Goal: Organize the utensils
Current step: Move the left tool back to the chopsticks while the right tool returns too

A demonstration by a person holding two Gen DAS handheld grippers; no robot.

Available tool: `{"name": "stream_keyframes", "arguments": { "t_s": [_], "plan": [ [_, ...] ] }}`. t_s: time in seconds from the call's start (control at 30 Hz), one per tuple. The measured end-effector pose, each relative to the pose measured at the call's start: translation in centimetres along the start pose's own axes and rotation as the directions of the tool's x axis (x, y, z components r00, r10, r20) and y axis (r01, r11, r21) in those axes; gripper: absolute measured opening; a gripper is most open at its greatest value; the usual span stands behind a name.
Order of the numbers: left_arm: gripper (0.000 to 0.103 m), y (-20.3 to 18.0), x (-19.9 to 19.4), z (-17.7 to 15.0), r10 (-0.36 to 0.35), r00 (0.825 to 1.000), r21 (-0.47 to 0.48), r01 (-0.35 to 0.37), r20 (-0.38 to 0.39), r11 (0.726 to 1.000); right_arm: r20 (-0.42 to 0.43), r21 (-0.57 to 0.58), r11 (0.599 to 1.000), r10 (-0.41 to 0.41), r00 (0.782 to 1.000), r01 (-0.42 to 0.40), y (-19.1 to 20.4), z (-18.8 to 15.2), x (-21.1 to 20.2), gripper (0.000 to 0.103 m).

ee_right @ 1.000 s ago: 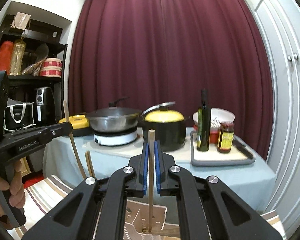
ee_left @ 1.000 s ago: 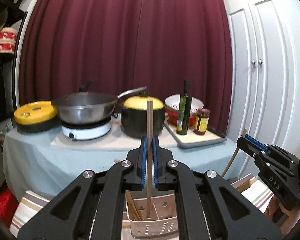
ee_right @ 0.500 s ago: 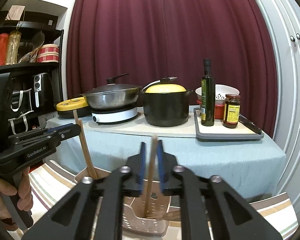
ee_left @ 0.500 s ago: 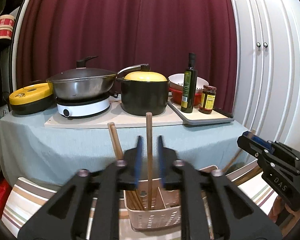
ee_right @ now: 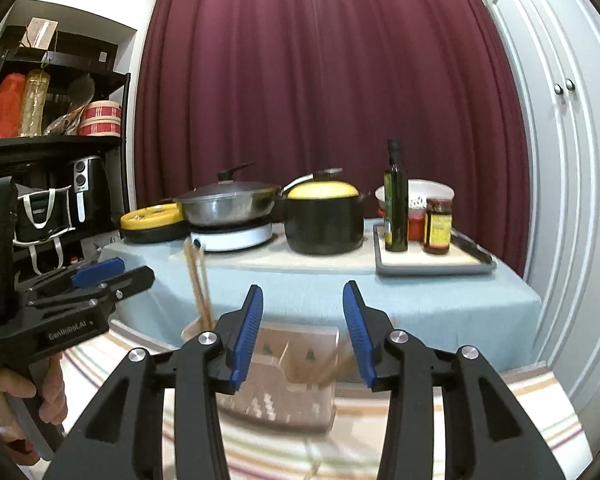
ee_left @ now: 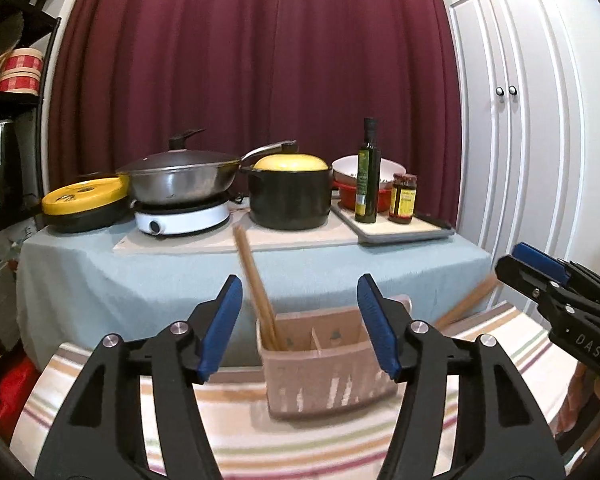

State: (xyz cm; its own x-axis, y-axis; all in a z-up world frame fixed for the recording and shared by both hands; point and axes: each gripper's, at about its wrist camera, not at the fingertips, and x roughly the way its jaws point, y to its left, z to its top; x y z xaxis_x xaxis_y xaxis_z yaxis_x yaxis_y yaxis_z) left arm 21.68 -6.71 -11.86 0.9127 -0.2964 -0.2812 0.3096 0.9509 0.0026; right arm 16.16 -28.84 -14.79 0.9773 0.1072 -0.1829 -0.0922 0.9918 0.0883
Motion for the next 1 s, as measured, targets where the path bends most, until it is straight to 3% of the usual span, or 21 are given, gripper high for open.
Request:
{"name": "stream_keyframes", "arguments": {
  "t_s": [0.5,0.73,0.83,1.0],
  "plan": [
    [0.059,0.0,-9.1,-10.6,0.149,0.985,0.043,-0.146,-0.09,0.988,-0.214,0.049,0.997,-0.045,0.976,0.056,2.0,-13.9,-6.9,0.042],
    [0.057,-0.5,-11.3,-15.2,0.143,0.976,0.037,-0.138,-0.167,0.99,-0.282,0.051,0.999,0.009,0.959,0.005,4.0,-18.1,-8.3,0.042],
    [0.051,-0.9,-11.9,-17.0,0.13,0.969,0.035,-0.126,-0.208,0.991,-0.299,0.043,0.999,0.029,0.954,-0.016,4.9,-19.0,-8.7,0.042],
    [0.05,-0.9,-12.7,-19.0,0.128,0.962,0.027,-0.125,-0.242,0.992,-0.323,0.031,0.999,0.038,0.946,-0.03,5.9,-20.3,-8.9,0.042]
  ]
}}
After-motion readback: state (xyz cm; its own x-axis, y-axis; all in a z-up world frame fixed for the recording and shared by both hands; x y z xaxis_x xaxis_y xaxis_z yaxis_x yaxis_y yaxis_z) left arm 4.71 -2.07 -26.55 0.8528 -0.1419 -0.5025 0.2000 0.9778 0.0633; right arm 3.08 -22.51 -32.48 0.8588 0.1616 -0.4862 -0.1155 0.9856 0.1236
